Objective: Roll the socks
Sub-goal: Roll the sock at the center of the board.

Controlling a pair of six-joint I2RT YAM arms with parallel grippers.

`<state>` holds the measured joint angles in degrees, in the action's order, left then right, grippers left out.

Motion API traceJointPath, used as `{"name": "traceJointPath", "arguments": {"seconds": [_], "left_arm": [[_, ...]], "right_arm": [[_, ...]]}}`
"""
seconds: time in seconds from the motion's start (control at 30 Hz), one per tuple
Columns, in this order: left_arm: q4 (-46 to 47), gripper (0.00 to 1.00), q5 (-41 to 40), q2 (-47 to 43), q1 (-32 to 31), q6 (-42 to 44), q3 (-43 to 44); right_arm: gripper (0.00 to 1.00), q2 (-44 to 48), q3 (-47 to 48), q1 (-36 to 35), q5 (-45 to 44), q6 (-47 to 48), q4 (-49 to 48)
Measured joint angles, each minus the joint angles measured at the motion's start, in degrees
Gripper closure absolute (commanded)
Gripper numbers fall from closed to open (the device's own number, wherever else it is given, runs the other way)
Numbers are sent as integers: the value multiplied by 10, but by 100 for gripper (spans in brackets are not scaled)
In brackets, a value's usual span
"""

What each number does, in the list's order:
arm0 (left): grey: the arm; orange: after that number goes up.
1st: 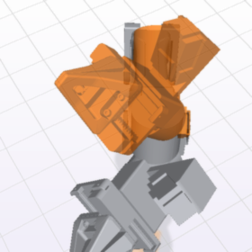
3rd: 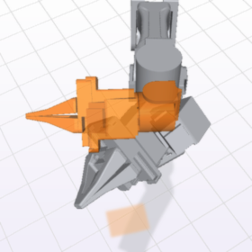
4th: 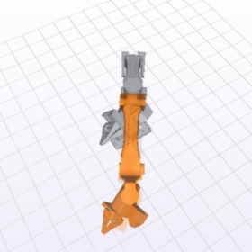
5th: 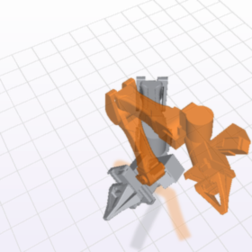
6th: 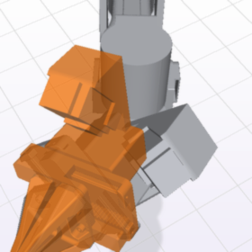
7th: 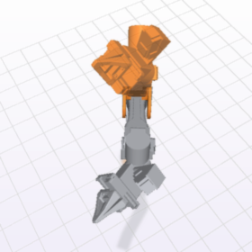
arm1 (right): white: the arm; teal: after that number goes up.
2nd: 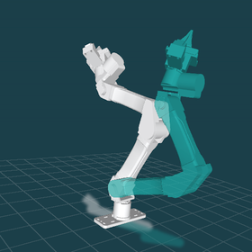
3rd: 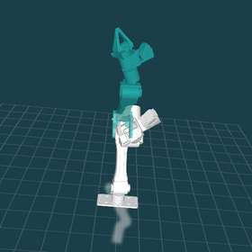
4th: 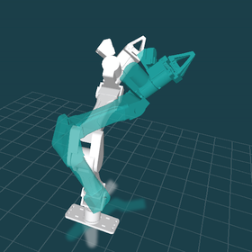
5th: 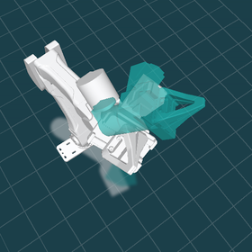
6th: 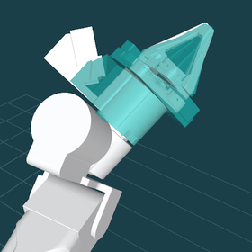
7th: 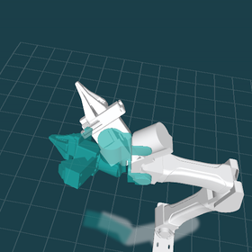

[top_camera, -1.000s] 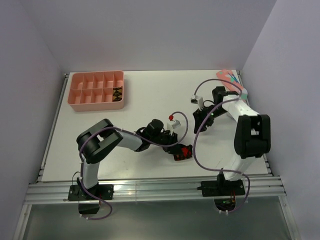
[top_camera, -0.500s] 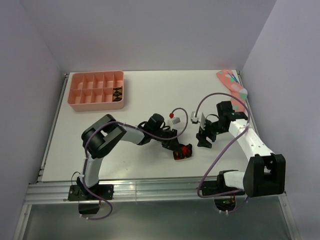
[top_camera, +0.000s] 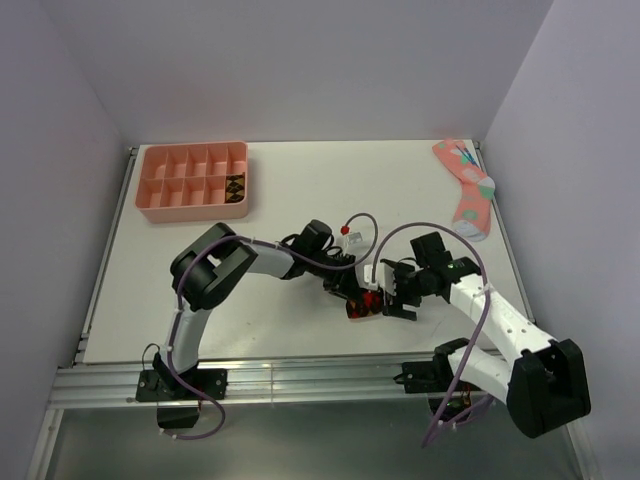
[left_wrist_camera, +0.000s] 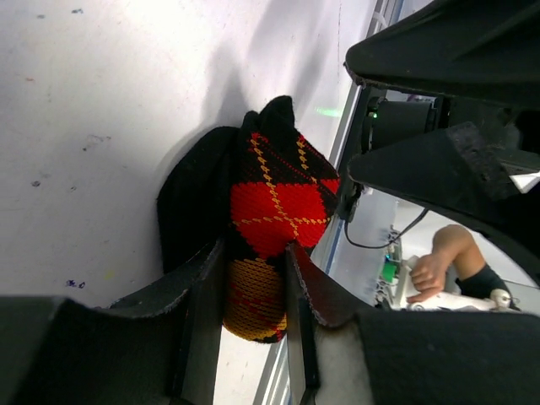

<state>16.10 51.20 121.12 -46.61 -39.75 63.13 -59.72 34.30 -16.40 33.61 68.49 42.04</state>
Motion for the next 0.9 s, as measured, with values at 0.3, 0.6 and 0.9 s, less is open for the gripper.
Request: {"name": "traceJointPath", "arguments": {"seconds": [0.3, 0.6, 0.9], "left_arm": [[-57, 100, 44, 27, 14, -1, 36], [-92, 100, 86, 44, 27, 0, 49], [-113, 100, 115, 59, 34, 1, 60]], "right_arm": [[9, 25, -43, -28, -23, 3, -75], [7, 33, -55, -56, -26, 9, -108], [8, 0, -55, -121, -39, 8, -128]]}}
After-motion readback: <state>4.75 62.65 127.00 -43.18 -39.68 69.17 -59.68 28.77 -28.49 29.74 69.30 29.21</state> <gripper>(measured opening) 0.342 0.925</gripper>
